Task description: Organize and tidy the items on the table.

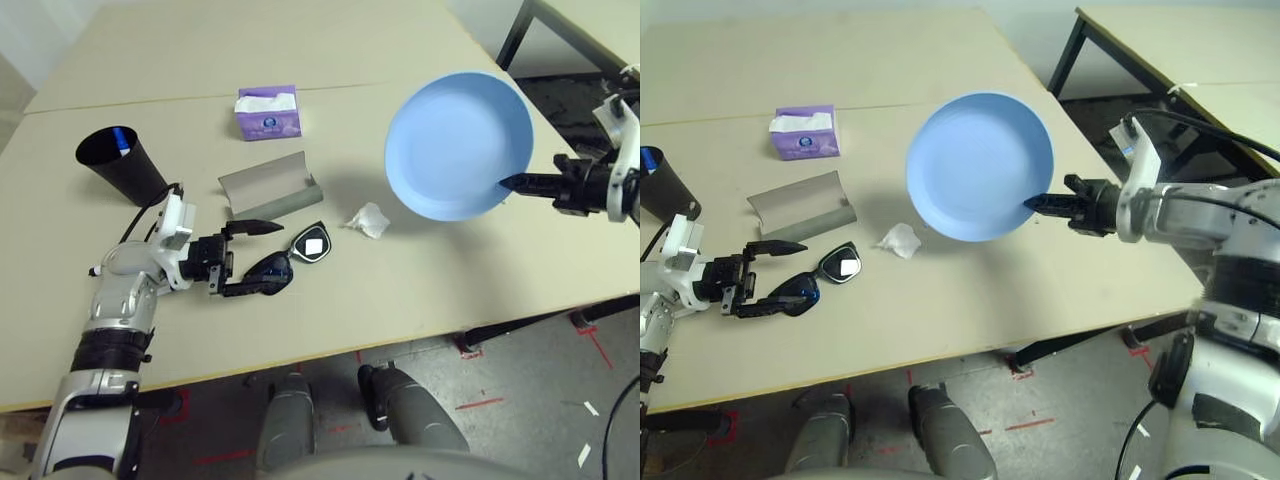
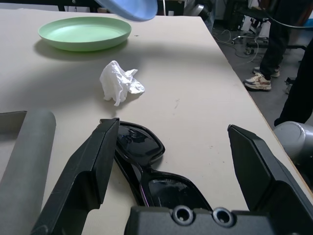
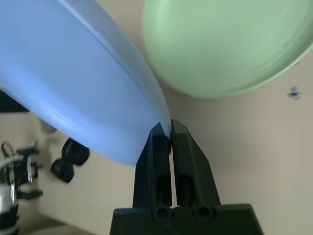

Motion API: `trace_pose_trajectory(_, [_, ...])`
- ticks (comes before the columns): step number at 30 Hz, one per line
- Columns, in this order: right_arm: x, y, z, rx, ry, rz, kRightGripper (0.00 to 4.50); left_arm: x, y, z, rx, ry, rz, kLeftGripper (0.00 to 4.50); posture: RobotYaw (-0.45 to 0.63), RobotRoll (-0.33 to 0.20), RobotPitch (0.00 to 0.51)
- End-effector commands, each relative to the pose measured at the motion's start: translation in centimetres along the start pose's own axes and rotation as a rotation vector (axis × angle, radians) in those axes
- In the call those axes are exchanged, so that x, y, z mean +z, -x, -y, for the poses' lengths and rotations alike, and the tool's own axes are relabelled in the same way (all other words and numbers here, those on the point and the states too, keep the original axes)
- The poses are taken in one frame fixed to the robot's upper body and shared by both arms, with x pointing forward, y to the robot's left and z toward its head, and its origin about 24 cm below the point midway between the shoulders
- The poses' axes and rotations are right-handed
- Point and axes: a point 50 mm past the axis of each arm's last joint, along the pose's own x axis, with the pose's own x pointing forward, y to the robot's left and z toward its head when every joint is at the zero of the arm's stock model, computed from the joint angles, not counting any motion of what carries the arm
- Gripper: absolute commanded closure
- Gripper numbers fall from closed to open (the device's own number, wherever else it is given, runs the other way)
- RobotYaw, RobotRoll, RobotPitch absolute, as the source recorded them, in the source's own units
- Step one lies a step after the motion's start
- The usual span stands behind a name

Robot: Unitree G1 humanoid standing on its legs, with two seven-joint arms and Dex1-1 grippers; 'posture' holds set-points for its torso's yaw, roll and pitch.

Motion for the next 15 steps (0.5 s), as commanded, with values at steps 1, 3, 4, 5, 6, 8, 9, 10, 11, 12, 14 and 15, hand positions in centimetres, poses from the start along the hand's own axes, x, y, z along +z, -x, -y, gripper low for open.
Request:
trace_pose_trajectory(1, [1.6, -0.8, 1.4, -0.087, -0.034, 0.062, 4.48, -0.4, 0.0, 0.6, -0.006, -0.005, -0.020, 0.00, -0.07, 0.000, 0.177])
trace_pose_trajectory(3, [2.5, -1.0, 2.0, -0.120, -0.042, 0.107, 4.48, -0.4, 0.1, 0.8, 0.001, -0.006, -0.023, 0.00, -0.06, 0.000, 0.177])
trace_pose_trajectory(4, [2.8, -1.1, 2.3, -0.135, -0.042, 0.123, 4.48, -0.4, 0.2, 0.9, 0.005, -0.006, -0.024, 0.00, -0.06, 0.000, 0.175])
trace_pose_trajectory(5, [3.1, -1.1, 2.5, -0.144, -0.044, 0.138, 4.48, -0.4, 0.2, 0.9, 0.008, -0.006, -0.024, 0.00, -0.06, 0.000, 0.174])
trace_pose_trajectory(6, [3.5, -1.2, 2.8, -0.159, -0.052, 0.171, 4.48, -0.4, 0.3, 1.0, 0.013, -0.006, -0.025, 0.00, -0.05, 0.000, 0.174])
trace_pose_trajectory(8, [4.0, -1.2, 3.2, -0.176, -0.062, 0.211, 4.48, -0.5, 0.3, 1.1, 0.019, -0.006, -0.025, 0.00, -0.05, 0.000, 0.175])
trace_pose_trajectory(9, [4.0, -1.3, 3.4, -0.187, -0.065, 0.222, 4.48, -0.5, 0.3, 1.1, 0.022, -0.007, -0.025, 0.00, -0.05, 0.000, 0.173])
trace_pose_trajectory(10, [4.0, -1.4, 3.5, -0.194, -0.065, 0.226, 4.48, -0.5, 0.3, 1.2, 0.023, -0.008, -0.026, 0.00, -0.05, 0.000, 0.173])
trace_pose_trajectory(11, [4.0, -1.5, 3.7, -0.201, -0.064, 0.226, 4.48, -0.5, 0.4, 1.2, 0.026, -0.008, -0.026, 0.00, -0.04, 0.000, 0.173])
trace_pose_trajectory(12, [3.9, -1.6, 3.8, -0.205, -0.062, 0.224, 4.48, -0.4, 0.4, 1.2, 0.027, -0.009, -0.026, 0.00, -0.04, 0.000, 0.172])
trace_pose_trajectory(14, [3.5, -1.8, 4.1, -0.211, -0.063, 0.203, 4.48, -0.4, 0.4, 1.2, 0.031, -0.011, -0.027, 0.00, -0.04, 0.000, 0.171])
trace_pose_trajectory(15, [3.3, -1.9, 4.3, -0.213, -0.063, 0.191, 4.48, -0.4, 0.4, 1.2, 0.033, -0.012, -0.027, 0.00, -0.04, 0.000, 0.171])
